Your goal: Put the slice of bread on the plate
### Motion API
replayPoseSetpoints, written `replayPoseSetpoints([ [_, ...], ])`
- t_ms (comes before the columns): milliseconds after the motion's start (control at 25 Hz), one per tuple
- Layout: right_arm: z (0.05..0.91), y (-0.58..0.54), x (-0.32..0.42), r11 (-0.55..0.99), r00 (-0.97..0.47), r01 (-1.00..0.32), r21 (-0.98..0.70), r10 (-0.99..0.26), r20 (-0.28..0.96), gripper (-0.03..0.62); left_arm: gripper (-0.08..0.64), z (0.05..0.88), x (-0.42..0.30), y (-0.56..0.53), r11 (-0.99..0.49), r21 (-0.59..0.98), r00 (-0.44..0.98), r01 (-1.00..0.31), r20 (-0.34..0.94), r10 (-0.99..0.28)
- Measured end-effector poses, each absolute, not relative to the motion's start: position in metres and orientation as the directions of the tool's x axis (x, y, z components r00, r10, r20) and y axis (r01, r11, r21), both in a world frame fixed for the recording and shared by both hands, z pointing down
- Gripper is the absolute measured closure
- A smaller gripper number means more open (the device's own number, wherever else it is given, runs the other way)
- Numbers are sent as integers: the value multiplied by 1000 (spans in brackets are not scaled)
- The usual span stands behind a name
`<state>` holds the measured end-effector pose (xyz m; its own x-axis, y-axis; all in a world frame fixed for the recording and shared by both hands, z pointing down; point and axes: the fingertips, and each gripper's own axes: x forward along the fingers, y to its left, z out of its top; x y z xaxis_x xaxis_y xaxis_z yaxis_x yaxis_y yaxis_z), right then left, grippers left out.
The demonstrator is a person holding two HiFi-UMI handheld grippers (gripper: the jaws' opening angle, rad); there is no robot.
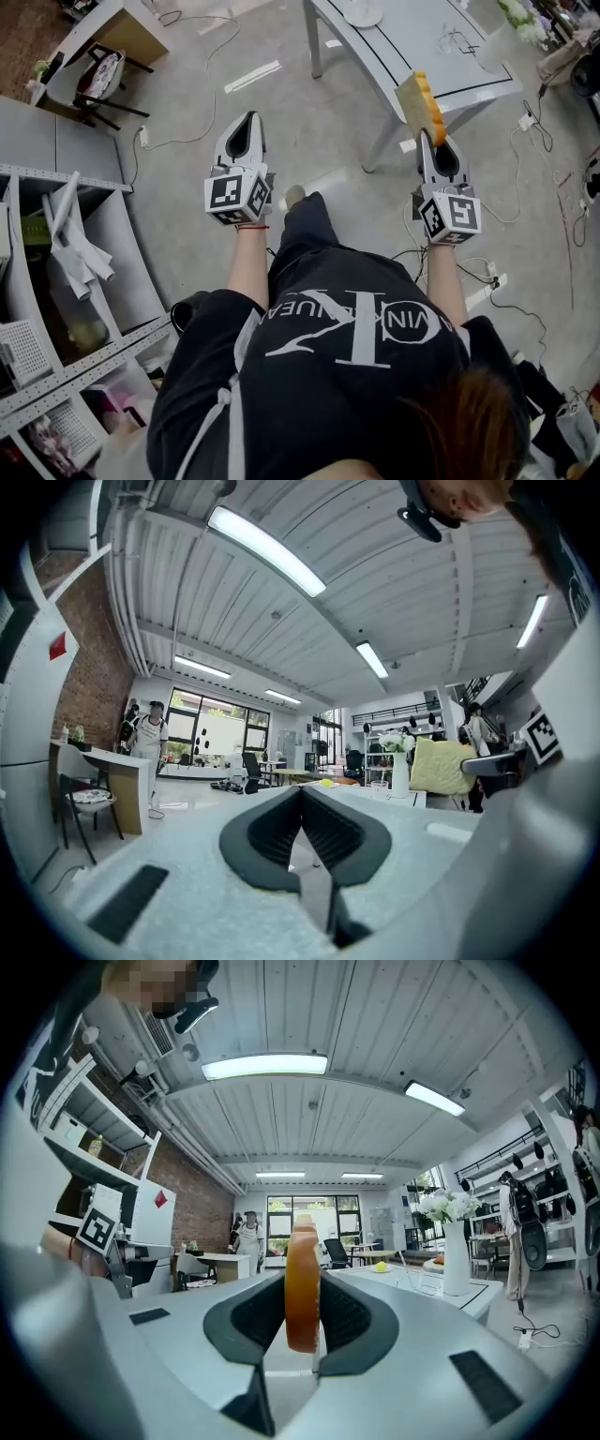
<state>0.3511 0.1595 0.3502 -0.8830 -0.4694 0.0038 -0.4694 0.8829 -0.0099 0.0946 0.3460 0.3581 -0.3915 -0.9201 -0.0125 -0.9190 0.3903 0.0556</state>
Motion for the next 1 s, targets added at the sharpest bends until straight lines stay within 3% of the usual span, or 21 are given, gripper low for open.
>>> replayPoseSetpoints([
  [1000, 385, 18, 157, 759, -763, -645, -95, -631, 137, 503, 549, 378, -119, 140, 170, 82, -166, -982, 61, -984],
])
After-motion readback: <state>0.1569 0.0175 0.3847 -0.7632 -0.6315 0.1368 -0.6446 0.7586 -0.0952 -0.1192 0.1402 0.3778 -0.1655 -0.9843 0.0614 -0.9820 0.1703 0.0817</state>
